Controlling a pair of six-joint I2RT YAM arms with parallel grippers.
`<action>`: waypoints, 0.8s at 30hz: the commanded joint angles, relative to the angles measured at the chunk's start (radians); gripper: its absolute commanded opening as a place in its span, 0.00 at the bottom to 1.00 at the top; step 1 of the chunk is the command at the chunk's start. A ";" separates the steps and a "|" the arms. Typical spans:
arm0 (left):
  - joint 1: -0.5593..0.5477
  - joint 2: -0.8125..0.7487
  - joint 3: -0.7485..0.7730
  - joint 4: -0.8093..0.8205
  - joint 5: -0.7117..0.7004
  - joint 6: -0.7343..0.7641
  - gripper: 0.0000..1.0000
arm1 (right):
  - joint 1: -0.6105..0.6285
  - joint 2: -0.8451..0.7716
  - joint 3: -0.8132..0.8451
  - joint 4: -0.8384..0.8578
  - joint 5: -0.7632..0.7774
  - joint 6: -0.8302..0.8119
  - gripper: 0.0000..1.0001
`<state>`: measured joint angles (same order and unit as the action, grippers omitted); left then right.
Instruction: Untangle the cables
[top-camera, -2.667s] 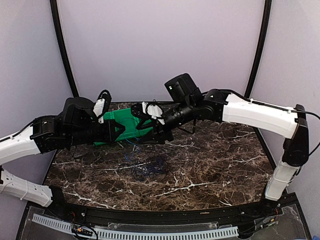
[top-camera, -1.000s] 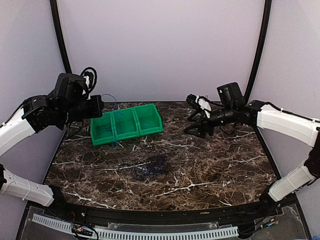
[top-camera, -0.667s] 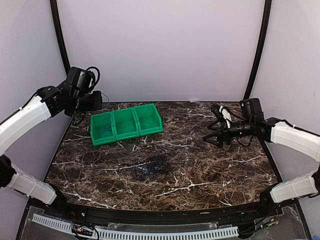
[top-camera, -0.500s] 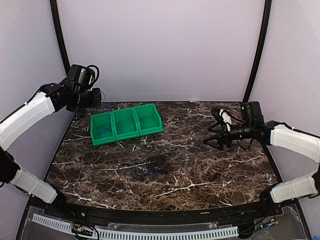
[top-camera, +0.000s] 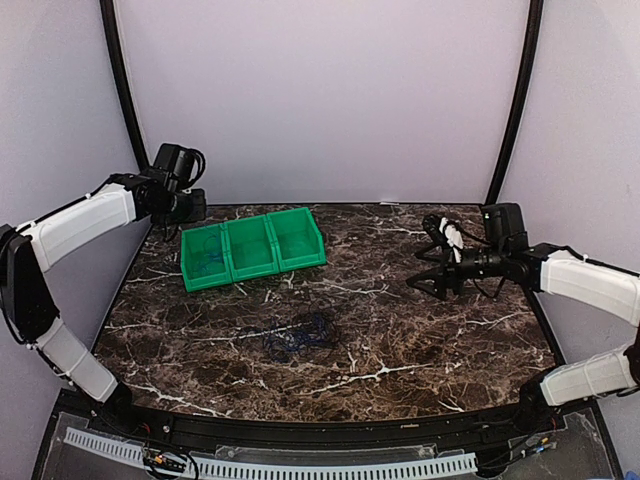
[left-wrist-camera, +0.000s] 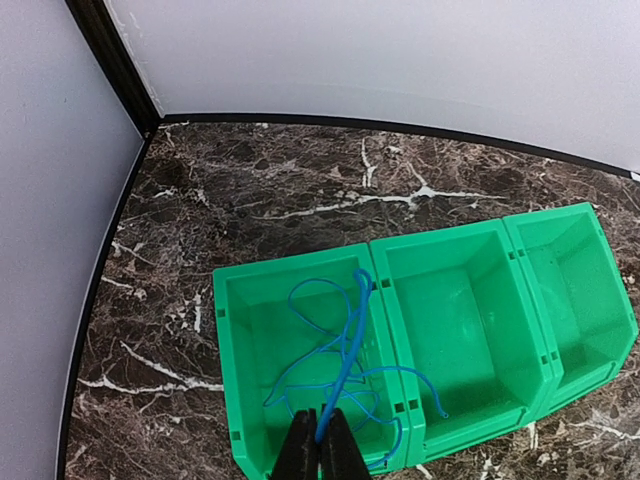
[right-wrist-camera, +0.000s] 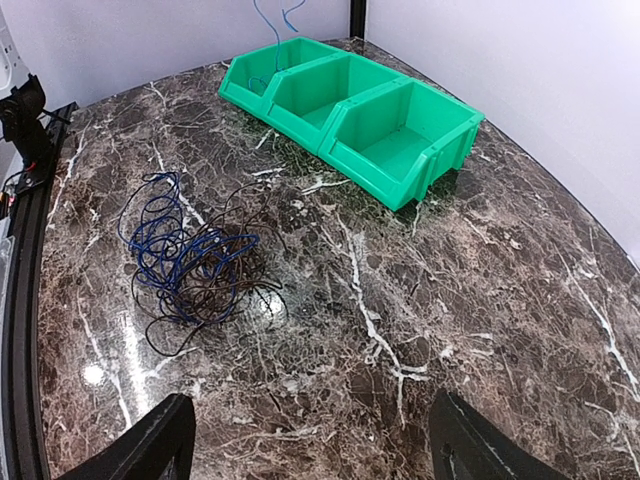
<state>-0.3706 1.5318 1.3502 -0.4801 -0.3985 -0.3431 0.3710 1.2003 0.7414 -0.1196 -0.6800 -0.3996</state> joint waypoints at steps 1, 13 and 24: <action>0.026 0.036 -0.022 0.043 -0.013 0.024 0.00 | -0.006 0.001 -0.014 0.037 -0.005 -0.023 0.83; 0.036 0.164 -0.075 0.067 -0.005 -0.020 0.00 | -0.006 0.029 -0.008 0.031 -0.015 -0.039 0.83; 0.038 0.265 -0.075 0.074 0.038 -0.037 0.00 | -0.006 0.046 -0.007 0.028 -0.007 -0.048 0.84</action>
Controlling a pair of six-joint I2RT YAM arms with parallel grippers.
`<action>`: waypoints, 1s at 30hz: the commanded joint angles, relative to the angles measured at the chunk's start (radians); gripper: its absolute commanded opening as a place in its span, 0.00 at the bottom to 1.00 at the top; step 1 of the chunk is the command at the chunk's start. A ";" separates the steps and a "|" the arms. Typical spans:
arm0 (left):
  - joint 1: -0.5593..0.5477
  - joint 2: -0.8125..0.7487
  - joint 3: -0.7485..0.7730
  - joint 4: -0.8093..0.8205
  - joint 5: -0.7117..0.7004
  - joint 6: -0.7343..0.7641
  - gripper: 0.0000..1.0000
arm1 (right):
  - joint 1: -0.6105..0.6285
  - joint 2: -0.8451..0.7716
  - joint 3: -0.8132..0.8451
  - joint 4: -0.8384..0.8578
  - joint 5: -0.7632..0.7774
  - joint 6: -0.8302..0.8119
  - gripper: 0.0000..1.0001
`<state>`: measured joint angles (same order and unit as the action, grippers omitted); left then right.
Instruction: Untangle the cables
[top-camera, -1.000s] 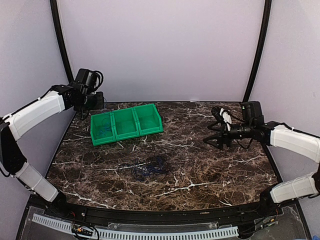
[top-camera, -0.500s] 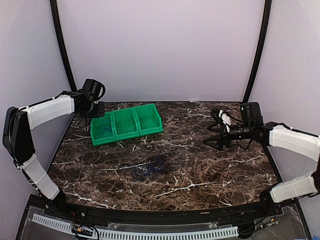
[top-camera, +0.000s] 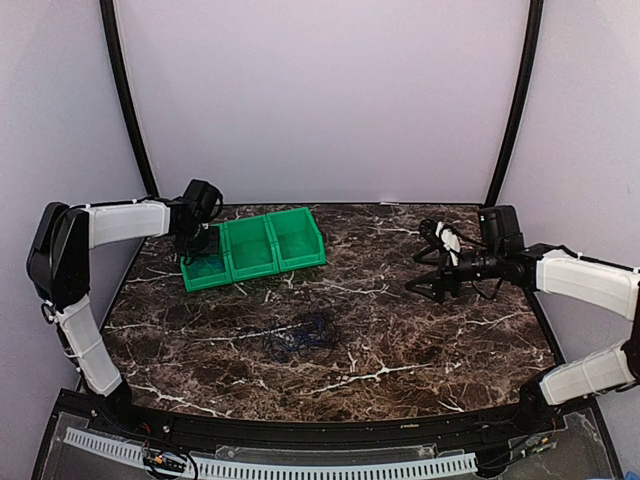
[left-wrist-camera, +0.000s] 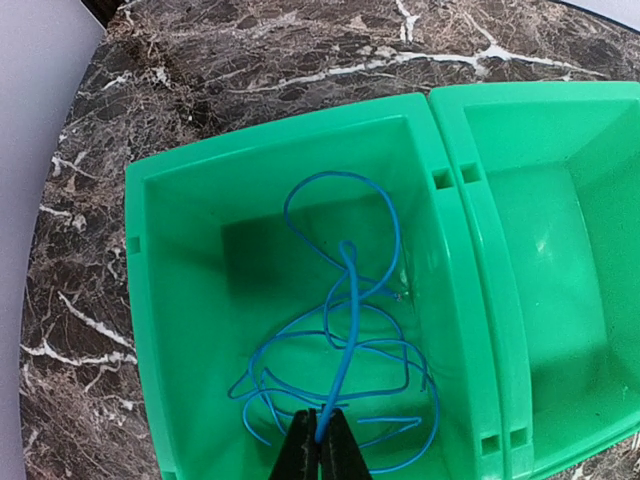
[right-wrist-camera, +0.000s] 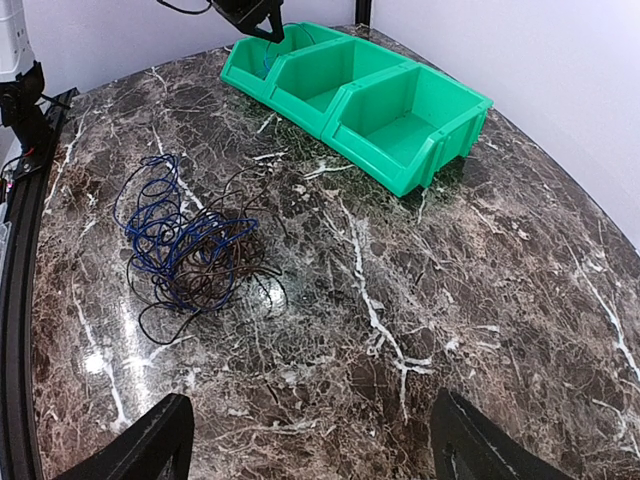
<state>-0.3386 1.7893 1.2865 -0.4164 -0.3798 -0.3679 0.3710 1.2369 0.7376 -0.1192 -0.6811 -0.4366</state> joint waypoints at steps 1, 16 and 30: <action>0.005 0.009 -0.012 0.011 0.022 -0.012 0.00 | -0.006 0.013 -0.001 0.027 -0.006 -0.013 0.84; 0.009 0.024 0.035 -0.072 0.075 -0.011 0.00 | -0.005 0.031 0.010 0.009 -0.003 -0.026 0.84; 0.009 -0.224 0.064 -0.227 0.076 0.043 0.46 | -0.004 0.039 0.016 0.008 -0.007 -0.031 0.84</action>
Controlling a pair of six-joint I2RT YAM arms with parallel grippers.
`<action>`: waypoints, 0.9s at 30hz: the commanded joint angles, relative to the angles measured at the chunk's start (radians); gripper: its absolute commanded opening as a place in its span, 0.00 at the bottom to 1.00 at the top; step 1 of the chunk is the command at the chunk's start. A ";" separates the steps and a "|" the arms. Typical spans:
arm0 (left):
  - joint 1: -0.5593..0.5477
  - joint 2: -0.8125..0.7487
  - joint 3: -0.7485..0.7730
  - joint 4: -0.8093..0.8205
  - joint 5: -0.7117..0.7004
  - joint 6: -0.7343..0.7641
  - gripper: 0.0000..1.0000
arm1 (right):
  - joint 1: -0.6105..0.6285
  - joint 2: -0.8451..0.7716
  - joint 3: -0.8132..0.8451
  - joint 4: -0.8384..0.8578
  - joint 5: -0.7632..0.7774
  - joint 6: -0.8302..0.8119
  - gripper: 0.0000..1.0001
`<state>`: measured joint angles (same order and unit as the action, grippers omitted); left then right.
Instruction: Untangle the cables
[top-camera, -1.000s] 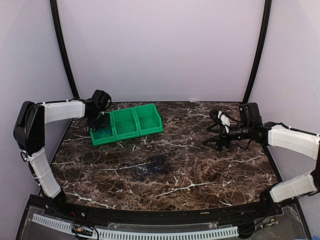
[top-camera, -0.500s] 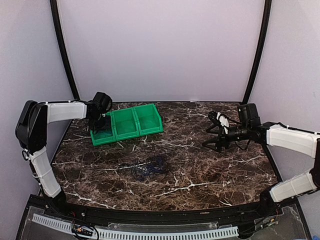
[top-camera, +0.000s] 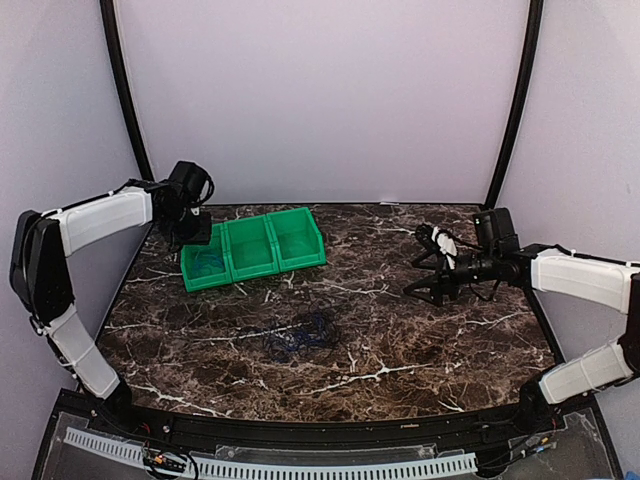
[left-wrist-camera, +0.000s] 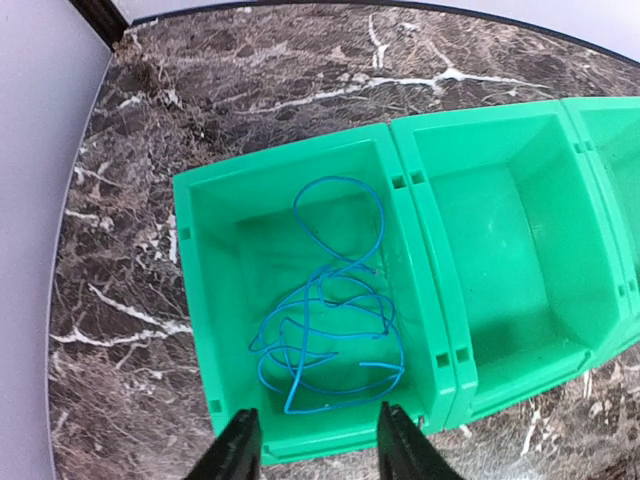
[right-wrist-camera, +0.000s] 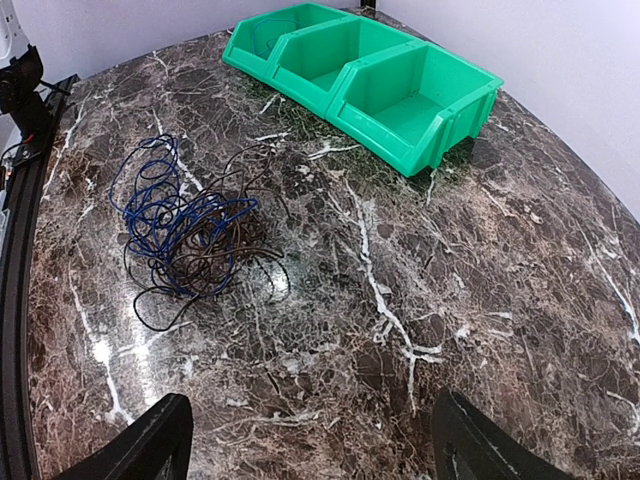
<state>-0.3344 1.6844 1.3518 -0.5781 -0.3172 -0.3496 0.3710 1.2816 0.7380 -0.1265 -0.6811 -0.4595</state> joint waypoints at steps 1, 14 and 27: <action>0.005 -0.147 -0.008 -0.066 0.040 0.030 0.50 | -0.004 -0.005 0.015 0.015 -0.004 -0.008 0.85; -0.171 -0.622 -0.372 0.208 0.079 -0.005 0.99 | -0.005 -0.024 0.006 0.027 0.001 -0.017 0.86; -0.202 -0.615 -0.558 0.480 0.140 -0.103 0.99 | -0.001 -0.046 0.019 0.011 -0.021 -0.019 0.86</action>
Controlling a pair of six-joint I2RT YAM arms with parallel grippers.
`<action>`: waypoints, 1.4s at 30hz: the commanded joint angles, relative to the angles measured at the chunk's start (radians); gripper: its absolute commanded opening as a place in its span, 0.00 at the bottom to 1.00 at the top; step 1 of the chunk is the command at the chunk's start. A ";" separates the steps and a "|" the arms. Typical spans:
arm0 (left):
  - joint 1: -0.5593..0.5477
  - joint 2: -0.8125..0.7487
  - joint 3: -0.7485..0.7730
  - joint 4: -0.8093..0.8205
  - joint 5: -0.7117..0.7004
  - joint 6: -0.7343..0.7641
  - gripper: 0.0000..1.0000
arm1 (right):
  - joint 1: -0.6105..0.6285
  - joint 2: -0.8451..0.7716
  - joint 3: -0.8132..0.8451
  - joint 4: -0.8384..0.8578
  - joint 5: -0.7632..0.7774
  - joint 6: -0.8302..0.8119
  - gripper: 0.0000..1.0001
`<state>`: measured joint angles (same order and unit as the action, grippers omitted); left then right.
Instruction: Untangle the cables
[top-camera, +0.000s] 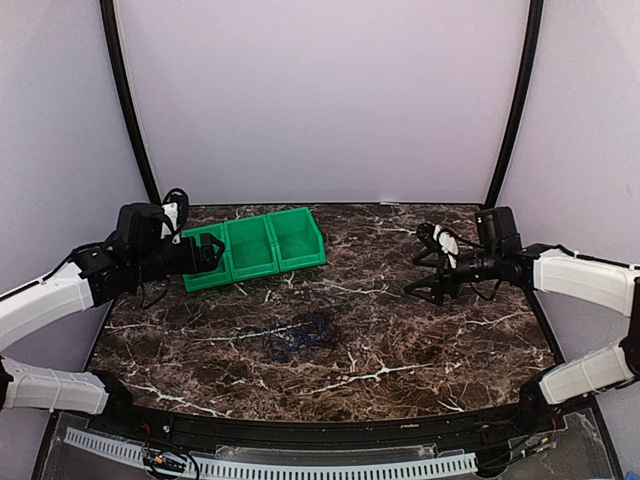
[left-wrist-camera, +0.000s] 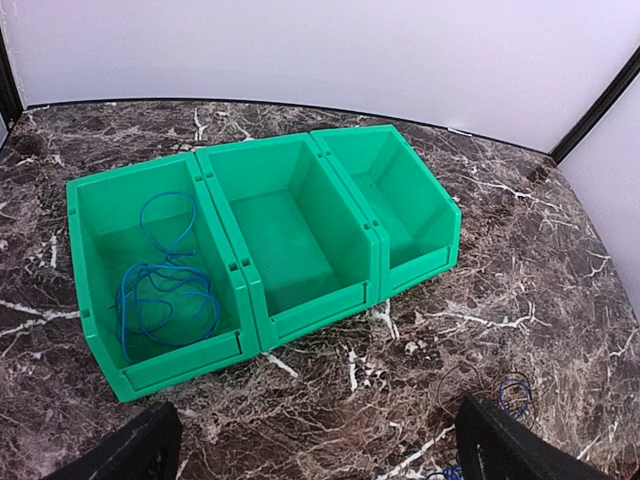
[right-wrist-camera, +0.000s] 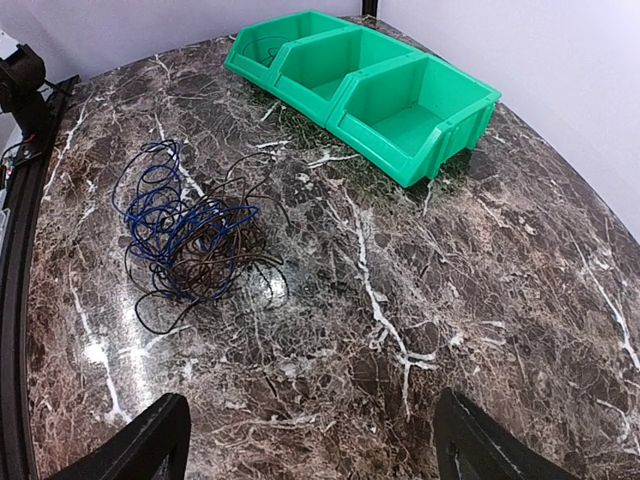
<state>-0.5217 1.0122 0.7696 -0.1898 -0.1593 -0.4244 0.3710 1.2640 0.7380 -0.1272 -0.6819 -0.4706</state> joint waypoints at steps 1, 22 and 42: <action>-0.015 0.069 0.026 0.096 -0.062 -0.051 0.99 | 0.001 -0.029 0.021 0.010 -0.021 -0.009 0.86; -0.045 0.168 -0.138 0.348 0.471 0.121 0.66 | 0.067 0.040 0.033 -0.080 0.120 -0.118 0.87; -0.244 0.208 -0.229 0.229 0.358 0.068 0.55 | -0.109 0.120 -0.017 -0.095 0.047 -0.068 0.77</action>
<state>-0.7513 1.1313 0.4820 0.1085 0.2218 -0.3969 0.3485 1.3788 0.7498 -0.2684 -0.5701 -0.5880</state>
